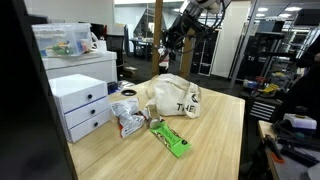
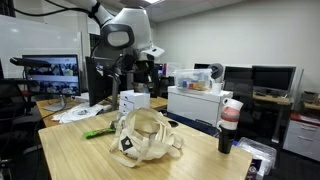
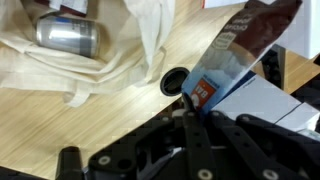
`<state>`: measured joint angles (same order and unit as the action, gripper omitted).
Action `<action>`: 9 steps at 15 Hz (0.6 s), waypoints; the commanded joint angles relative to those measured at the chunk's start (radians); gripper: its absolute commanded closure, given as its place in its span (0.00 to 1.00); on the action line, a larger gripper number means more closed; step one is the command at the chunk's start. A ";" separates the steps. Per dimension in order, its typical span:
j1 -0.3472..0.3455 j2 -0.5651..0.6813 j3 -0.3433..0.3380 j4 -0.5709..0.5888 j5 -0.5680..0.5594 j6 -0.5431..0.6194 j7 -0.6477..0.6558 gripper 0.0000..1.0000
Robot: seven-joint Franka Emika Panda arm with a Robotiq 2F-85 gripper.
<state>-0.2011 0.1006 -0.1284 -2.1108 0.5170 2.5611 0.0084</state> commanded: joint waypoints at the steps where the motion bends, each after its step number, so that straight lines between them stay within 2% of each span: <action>1: 0.026 -0.002 0.039 -0.014 0.077 0.017 -0.107 0.99; 9: 0.084 0.120 0.101 -0.026 -0.004 0.041 -0.156 0.99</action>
<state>-0.1249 0.1807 -0.0441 -2.1289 0.5442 2.5680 -0.1120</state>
